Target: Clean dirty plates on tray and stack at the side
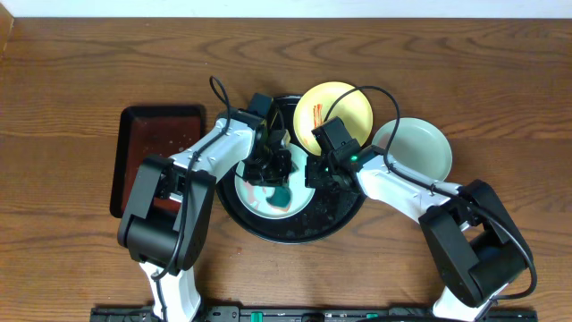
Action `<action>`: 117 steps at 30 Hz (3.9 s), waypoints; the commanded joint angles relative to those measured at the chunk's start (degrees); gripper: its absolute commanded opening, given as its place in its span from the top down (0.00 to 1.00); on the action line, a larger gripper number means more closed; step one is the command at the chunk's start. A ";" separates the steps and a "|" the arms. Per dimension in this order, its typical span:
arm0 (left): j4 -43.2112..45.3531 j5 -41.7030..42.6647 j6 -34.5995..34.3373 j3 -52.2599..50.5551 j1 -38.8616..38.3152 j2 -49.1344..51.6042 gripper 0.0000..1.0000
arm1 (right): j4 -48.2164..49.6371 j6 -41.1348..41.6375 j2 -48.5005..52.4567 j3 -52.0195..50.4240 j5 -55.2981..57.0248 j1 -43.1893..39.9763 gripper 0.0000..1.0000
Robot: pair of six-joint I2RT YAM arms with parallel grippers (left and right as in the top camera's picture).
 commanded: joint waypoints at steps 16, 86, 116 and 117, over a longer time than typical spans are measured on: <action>-1.03 -39.95 -17.59 -0.33 0.81 0.74 0.92 | -0.24 0.15 2.10 0.50 0.42 0.28 0.99; -6.86 -31.26 -7.34 10.88 7.30 -0.59 0.92 | -0.46 0.17 2.10 0.50 1.03 0.28 0.99; -16.33 -29.97 -6.93 13.57 9.90 -5.35 0.93 | -19.43 -8.81 -21.84 3.74 44.96 10.47 0.99; -16.33 -29.97 -6.93 13.57 9.90 -5.35 0.93 | -19.43 -8.87 -21.94 3.74 47.84 11.43 0.99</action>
